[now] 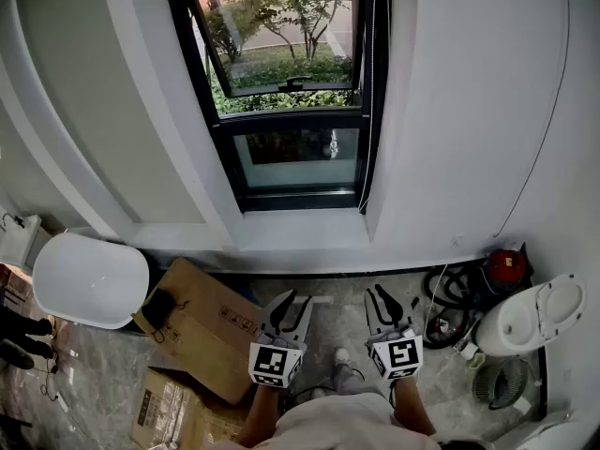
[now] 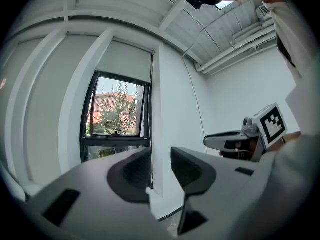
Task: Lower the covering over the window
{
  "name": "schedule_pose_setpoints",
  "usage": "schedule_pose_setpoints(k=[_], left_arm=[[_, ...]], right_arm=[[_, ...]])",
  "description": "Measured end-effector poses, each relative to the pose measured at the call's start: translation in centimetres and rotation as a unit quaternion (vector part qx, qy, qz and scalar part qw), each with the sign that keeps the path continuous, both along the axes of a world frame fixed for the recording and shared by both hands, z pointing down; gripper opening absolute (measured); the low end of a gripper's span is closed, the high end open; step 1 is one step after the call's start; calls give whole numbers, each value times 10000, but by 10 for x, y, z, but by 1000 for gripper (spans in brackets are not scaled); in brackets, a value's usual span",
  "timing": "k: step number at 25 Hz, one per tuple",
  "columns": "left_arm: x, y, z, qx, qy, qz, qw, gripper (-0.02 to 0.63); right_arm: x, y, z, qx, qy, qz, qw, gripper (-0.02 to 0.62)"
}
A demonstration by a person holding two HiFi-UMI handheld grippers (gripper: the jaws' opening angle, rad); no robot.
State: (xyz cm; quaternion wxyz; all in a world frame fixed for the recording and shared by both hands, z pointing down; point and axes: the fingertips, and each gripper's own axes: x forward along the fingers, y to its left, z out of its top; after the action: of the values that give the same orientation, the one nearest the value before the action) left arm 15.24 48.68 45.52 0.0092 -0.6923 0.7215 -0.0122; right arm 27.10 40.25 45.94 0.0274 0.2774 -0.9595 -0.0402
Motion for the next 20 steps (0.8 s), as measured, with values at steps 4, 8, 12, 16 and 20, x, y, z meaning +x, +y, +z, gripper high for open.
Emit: schedule_pose_setpoints(k=[4,8,12,16,20], left_arm=[[-8,-22,3,-7,-26,-88,10000,124],[-16,-49,5,-34,-43,-157,9999,115],[-23,-77,5,-66,-89,-229,9997,107],[-31,-101,4,-114,-103,-311,9994,101],[-37,-128,3,-154,-120,-380,9991,98]], right_arm=[[-12,-20,4,-44,-13,-109,9999,66],[-27,-43,9,-101,-12,-232,9997,66],[-40,-70,11,-137,-13,-376,9992,66],[-52,-96,10,-175,-41,-471,9987,66],[-59,-122,7,-188,-53,-549,9983,66]])
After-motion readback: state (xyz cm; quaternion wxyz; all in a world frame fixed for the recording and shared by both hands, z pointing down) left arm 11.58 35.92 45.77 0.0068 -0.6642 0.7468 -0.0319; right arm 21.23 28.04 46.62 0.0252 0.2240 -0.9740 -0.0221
